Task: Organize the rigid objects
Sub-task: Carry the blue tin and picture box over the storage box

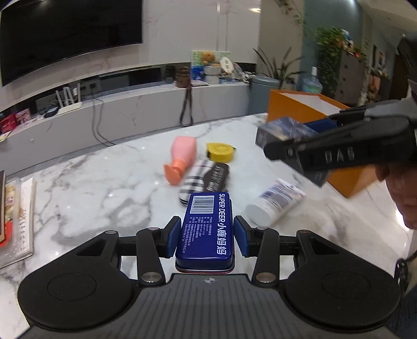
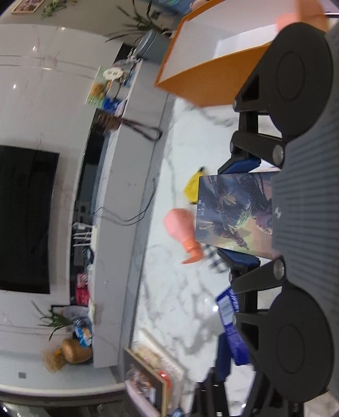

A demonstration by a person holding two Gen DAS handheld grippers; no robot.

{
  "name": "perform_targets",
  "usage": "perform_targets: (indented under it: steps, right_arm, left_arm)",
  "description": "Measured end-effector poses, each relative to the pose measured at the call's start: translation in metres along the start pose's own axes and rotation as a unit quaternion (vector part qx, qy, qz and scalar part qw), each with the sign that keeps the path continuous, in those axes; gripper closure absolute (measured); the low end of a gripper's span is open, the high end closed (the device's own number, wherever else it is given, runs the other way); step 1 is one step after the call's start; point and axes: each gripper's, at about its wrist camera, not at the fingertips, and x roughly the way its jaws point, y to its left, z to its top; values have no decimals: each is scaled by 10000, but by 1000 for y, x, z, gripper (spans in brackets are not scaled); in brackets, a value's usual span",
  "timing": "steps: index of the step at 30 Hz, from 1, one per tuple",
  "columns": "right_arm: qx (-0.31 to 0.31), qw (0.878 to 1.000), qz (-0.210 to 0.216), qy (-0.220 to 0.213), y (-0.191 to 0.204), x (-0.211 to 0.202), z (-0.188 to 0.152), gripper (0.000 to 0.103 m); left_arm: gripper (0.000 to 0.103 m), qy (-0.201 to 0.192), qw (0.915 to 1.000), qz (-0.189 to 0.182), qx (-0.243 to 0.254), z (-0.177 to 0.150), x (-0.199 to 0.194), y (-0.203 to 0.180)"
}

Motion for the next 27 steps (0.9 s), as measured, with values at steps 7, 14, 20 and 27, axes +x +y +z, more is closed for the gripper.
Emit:
perform_targets:
  steps: [7,14,20,27]
  right_arm:
    - [407,9981,421,-176,-26,3,29,43]
    - [259,9955,767,-497,-40,-3,59,43]
    - [437,9912,899,-872,-61,-10,84,43]
    - [769,9881,752,-1099,-96,-22,91,43]
  left_arm:
    - [53,39,9997,211,-86,8,7,4]
    - [53,148,9997,208,39,28,8,-5]
    - [53,-114,9995,305,31,68,-5,-10]
    - [53,-330,9986,226,350,111,-7,-38]
